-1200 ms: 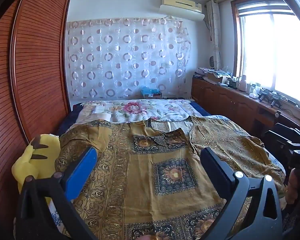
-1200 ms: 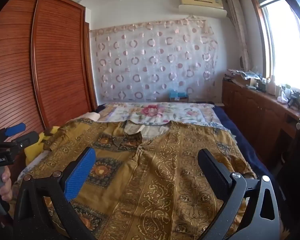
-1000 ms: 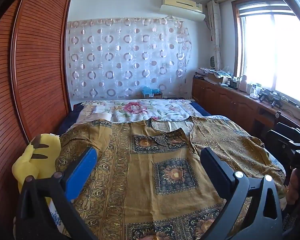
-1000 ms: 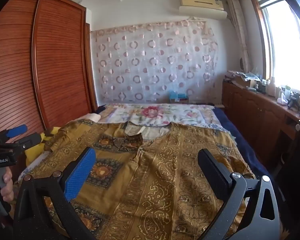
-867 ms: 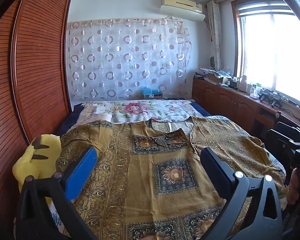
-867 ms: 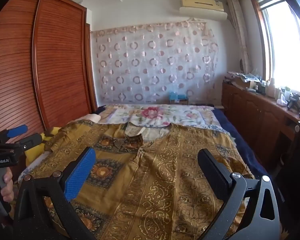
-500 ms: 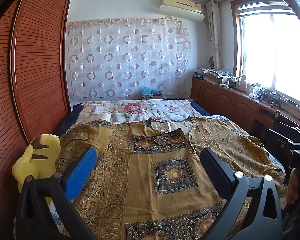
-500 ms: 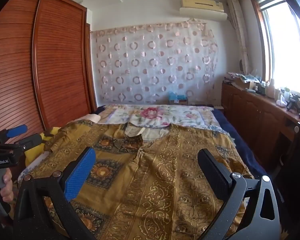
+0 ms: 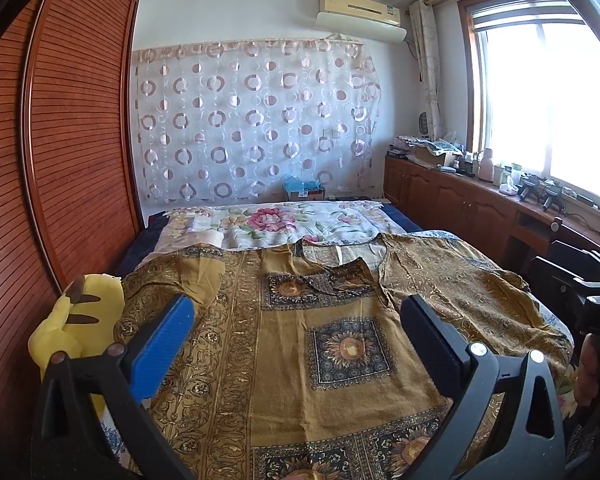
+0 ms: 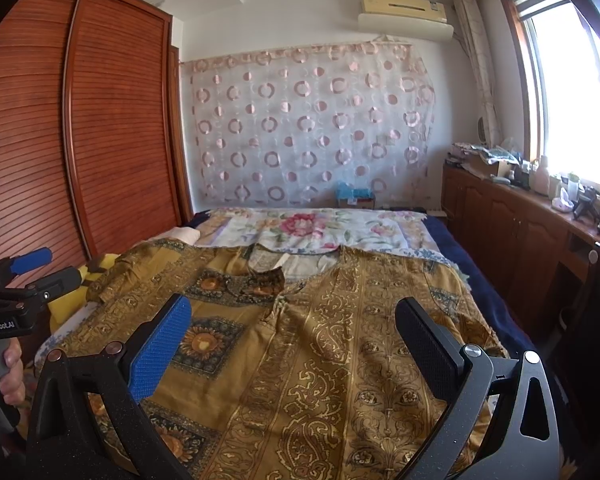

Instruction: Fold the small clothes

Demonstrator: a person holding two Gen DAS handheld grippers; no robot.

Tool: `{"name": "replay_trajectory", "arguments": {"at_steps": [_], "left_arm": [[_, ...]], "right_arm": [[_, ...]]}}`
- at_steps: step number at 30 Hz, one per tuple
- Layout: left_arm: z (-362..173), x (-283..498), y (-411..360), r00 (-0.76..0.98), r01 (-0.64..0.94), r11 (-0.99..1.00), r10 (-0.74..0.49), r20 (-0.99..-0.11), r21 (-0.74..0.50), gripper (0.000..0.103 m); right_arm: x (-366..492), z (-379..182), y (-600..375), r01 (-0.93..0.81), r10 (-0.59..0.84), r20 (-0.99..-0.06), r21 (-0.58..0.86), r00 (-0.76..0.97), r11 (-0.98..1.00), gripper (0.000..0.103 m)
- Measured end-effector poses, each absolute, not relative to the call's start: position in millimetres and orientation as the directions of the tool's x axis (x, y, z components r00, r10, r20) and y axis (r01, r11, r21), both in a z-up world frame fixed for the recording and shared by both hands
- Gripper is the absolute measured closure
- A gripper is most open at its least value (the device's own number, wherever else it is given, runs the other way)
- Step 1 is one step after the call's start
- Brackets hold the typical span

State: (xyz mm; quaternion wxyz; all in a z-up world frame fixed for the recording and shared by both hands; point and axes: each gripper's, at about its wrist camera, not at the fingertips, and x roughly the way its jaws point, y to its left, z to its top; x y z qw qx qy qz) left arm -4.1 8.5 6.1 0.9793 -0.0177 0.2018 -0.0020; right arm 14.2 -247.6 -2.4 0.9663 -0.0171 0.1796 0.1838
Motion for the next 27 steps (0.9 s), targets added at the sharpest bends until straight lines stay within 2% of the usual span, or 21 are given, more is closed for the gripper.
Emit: {"name": "replay_trajectory", "arguments": {"at_steps": [27], "left_arm": [[23.3,-6.0,9.1,0.924,0.002,1.0,-0.008,-0.382,-0.018,0.0]], "right_arm": [[13.9,-1.1,-247.4,-0.361,0.349,-0.353,0.034,0.868,0.932,0.0]]}}
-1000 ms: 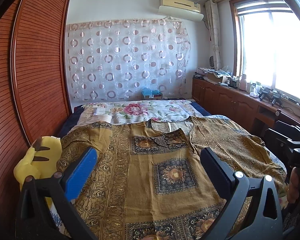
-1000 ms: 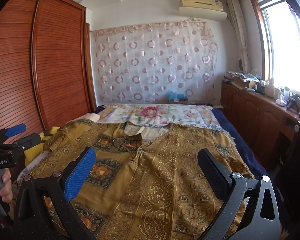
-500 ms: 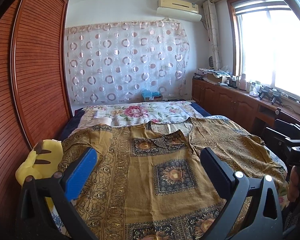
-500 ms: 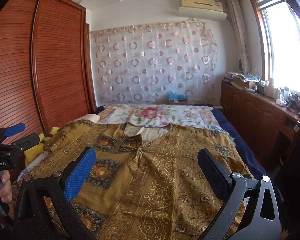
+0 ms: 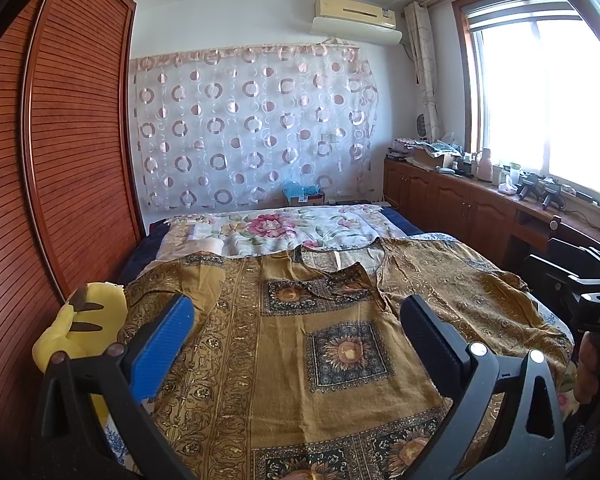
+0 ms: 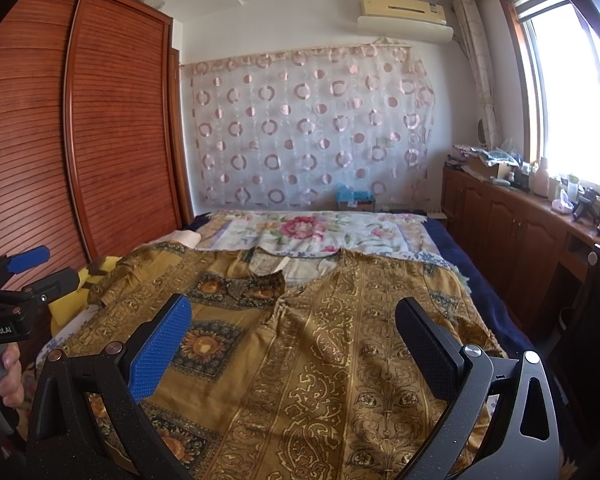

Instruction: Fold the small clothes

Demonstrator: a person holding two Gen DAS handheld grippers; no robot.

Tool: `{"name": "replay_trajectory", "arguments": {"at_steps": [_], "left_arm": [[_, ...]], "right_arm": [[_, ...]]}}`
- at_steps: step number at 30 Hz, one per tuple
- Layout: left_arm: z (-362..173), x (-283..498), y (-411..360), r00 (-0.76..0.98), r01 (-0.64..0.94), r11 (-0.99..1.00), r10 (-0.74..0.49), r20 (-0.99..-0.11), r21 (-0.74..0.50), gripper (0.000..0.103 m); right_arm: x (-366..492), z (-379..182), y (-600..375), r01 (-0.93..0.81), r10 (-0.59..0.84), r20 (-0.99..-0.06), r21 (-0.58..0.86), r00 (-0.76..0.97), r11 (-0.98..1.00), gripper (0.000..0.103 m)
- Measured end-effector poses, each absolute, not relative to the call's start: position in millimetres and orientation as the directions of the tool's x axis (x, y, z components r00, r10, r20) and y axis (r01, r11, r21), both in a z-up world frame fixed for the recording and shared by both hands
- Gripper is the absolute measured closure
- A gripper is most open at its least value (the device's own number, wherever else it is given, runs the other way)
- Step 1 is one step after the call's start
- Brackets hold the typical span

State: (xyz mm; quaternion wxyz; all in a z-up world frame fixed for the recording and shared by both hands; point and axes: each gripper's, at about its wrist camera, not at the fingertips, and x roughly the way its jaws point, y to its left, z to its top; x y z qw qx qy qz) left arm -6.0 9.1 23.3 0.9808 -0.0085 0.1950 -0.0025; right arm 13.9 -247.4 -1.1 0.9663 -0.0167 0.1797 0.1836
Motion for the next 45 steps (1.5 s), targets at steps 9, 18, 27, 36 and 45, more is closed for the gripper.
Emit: {"name": "replay_trajectory", "arguments": {"at_steps": [9,18,27,36,45], "left_arm": [[22.2,-6.8,5.1,0.925,-0.001,1.0,-0.004,-0.38,-0.013,0.0],[21.6,-7.2,5.0,0.926,0.001,1.0,-0.005,-0.378,-0.011,0.0],[21.2,-7.4,4.5,0.926,0.0,1.0,-0.004,-0.377,-0.01,0.0],[20.4,-7.5,3.9,0.926,-0.001,1.0,-0.002,-0.378,-0.009,0.0],[12.8,5.6,14.9,0.902,-0.025,1.0,0.018,-0.432,-0.01,0.0]], "right_arm": [[13.5,-1.1,-247.4,-0.361,0.349,-0.353,0.034,0.868,0.932,0.0],[13.4,-1.2,-247.3,-0.361,0.349,-0.353,0.035,0.868,0.932,0.0],[13.2,-1.3,-247.3,-0.361,0.349,-0.352,0.034,0.869,0.932,0.0],[13.6,-2.1,-246.8,-0.361,0.349,-0.354,0.034,0.868,0.932,0.0],[17.5,-7.4,-246.1,-0.368,0.352,-0.386,0.036,0.853,0.929,0.0]]}}
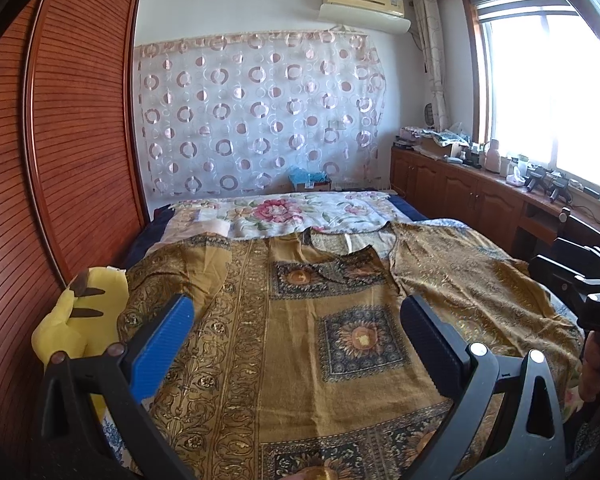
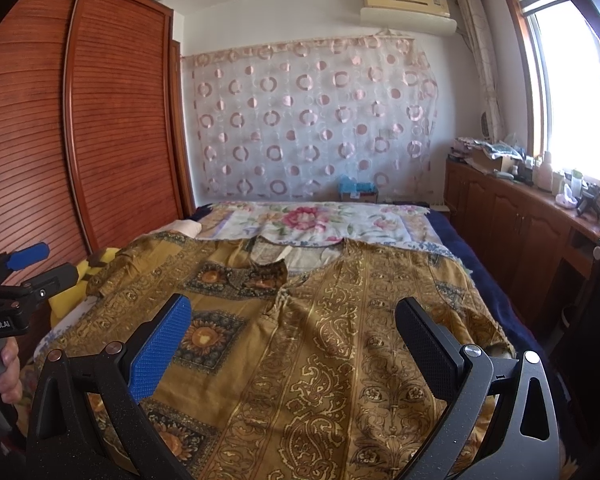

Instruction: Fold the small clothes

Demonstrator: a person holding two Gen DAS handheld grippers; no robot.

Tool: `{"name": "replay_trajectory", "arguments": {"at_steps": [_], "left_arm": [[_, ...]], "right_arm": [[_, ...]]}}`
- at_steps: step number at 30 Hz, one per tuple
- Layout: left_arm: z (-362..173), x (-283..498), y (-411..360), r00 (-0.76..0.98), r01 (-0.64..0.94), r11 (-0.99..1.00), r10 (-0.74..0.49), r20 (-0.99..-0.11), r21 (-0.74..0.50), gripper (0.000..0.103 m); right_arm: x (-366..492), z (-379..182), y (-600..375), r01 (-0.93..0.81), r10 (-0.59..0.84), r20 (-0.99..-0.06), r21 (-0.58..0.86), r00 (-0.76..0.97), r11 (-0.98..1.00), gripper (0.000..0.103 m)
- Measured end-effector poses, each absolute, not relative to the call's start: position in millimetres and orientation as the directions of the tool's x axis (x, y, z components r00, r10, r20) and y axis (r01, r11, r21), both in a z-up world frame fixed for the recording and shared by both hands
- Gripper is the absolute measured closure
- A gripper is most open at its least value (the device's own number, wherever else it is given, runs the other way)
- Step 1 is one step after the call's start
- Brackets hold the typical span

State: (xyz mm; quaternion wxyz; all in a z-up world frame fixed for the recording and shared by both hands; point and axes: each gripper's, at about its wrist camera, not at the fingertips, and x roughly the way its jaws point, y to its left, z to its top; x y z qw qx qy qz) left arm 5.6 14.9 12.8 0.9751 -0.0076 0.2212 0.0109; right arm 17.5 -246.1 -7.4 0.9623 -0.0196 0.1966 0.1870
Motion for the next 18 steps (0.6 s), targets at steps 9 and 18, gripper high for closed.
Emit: {"name": "replay_trajectory", "arguments": {"at_steps": [9,18], "left_arm": [[-21.2,24.2,35.7,0.87,-0.055,0.998,0.043,-0.492,-0.01,0.0],[-34.2,46.7,57.8,0.848,-0.048,0.999,0.044,-0.529,0.007,0.0]], "right_arm": [[39.9,-28.8,-238.3,-0.39,0.367,-0.441,0.041,0.819,0.92,0.0],[77.9,-43.3,-214.9,-0.443,0.395,-0.501,0.026,0.77,0.896,0.0]]}}
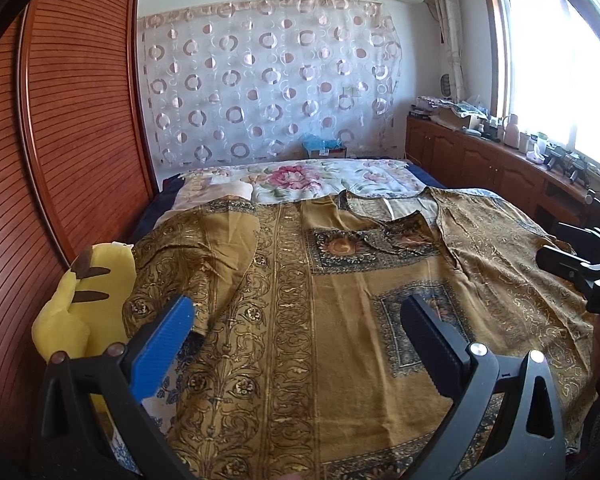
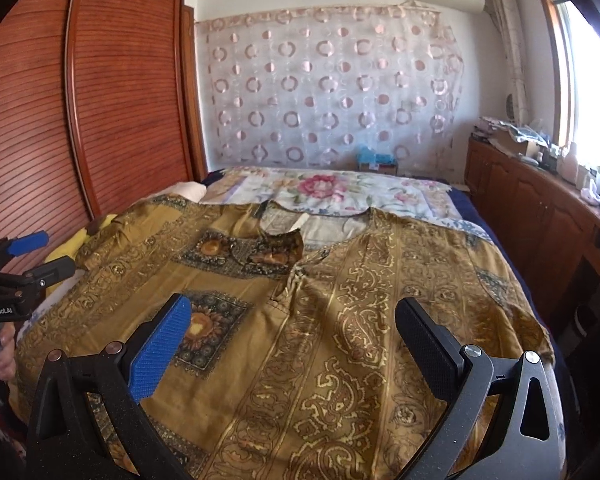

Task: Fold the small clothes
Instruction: 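Grasp the shirt's side edge with the left gripper and lift it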

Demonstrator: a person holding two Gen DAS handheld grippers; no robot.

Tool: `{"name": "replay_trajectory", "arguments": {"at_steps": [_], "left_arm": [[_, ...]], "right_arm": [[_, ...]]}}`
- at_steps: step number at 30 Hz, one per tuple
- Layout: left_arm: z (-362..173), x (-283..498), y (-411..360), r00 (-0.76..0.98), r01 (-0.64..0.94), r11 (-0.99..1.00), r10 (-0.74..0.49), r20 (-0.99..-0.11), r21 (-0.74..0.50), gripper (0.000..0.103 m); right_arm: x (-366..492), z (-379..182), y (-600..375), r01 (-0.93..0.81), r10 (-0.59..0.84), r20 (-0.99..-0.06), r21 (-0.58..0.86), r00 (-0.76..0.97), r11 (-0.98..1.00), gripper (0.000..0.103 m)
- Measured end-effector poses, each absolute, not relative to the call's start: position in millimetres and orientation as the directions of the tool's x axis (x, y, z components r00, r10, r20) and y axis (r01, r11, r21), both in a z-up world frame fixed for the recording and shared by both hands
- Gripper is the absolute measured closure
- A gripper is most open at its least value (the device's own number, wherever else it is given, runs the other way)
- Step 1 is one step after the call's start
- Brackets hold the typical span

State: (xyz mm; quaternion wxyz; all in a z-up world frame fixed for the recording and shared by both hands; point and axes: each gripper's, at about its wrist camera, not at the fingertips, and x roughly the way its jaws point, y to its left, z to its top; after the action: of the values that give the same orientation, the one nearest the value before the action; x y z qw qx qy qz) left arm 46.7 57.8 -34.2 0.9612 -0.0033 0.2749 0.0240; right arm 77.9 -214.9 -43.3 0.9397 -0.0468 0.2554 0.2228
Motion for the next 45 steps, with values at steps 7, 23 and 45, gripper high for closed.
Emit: {"name": "replay_trajectory", "arguments": {"at_steps": [7,23,45], "left_arm": [[-40.2,64.7,98.3,0.816,-0.071,0.997,0.065,-0.575,0.012,0.0],[-88.1,93.8,233.3,0.713,-0.194,0.961,0.001,-0.701,-0.197,0.026],[-56.8,92.2,220.2,0.771,-0.087,0.971,-0.076,-0.632,-0.222,0.1]], "right_arm": [[113.0,-55.6,-186.2,-0.518,0.432,-0.57,0.013,0.699,0.856,0.0],[170.2,-84.6,-127.9,-0.639,0.483,-0.682,0.029,0.549,0.769,0.0],[175.1,-91.1,-122.7,-0.658,0.507,-0.707,0.078,0.493,0.749,0.0]]}}
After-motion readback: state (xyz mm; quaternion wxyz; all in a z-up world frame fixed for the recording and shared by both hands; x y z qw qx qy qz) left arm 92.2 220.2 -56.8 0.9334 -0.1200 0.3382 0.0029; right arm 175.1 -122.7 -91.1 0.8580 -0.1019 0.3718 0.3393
